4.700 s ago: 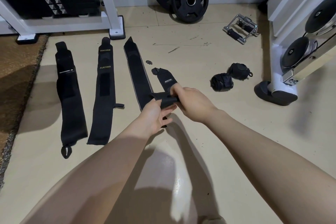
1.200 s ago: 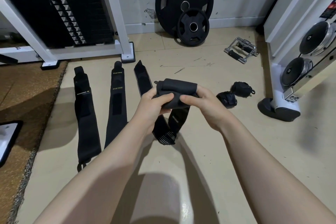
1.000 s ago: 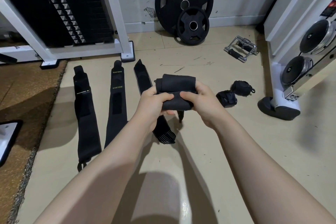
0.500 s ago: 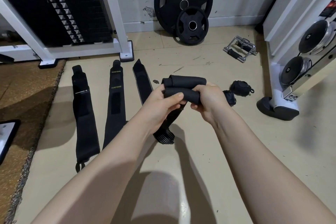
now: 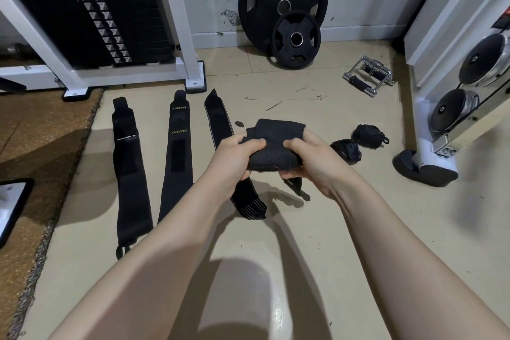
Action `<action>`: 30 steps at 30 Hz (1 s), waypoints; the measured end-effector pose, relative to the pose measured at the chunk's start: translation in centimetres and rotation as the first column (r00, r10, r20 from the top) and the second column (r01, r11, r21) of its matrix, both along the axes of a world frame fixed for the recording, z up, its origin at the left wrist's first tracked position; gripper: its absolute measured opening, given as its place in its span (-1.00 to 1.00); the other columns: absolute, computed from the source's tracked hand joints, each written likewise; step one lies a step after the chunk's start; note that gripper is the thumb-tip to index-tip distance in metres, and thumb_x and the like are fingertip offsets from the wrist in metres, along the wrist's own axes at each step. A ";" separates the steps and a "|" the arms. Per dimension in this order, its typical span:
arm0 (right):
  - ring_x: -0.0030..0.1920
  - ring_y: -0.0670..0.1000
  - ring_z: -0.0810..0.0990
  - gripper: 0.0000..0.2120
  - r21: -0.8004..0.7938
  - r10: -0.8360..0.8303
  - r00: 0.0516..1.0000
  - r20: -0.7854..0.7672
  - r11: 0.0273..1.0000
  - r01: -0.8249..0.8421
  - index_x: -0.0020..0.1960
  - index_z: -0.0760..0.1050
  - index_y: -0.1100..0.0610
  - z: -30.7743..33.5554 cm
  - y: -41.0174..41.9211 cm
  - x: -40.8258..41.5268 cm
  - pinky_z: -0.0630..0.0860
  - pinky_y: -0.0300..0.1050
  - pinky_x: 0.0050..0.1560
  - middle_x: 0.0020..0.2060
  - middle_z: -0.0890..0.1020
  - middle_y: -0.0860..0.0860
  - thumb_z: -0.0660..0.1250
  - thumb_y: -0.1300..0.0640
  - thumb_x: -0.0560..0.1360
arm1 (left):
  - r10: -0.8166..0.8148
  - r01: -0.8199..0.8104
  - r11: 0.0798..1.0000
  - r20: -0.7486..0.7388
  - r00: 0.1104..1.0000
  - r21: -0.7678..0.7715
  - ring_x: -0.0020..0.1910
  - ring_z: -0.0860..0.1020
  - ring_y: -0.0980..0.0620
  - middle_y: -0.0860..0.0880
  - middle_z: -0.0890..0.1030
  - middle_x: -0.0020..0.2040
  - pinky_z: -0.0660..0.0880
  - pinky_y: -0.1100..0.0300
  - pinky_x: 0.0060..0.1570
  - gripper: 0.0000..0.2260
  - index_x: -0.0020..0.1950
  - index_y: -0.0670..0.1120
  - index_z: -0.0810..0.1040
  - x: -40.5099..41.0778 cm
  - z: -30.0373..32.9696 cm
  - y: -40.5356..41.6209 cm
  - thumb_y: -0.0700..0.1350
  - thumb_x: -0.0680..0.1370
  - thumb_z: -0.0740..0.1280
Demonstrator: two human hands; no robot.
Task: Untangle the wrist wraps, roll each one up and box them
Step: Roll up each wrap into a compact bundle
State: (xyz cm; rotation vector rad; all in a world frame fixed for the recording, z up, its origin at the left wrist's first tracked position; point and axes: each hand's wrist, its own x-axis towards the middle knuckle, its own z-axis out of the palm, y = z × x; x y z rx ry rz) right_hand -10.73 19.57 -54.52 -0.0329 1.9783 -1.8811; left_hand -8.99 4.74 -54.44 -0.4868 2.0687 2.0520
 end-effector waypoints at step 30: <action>-0.13 0.05 0.58 -0.72 -0.296 -0.045 0.982 0.184 0.950 0.099 0.12 0.51 0.02 -0.4 0.3 -0.5 0.44 -0.06 -0.11 -0.13 0.67 -0.03 0.22 0.32 0.53 | -0.163 0.175 0.984 -0.241 0.957 0.028 -0.11 0.62 0.22 0.08 0.61 -0.06 0.56 0.33 -0.14 -0.63 0.22 -0.08 0.41 0.0 0.6 -0.7 -0.32 0.48 0.40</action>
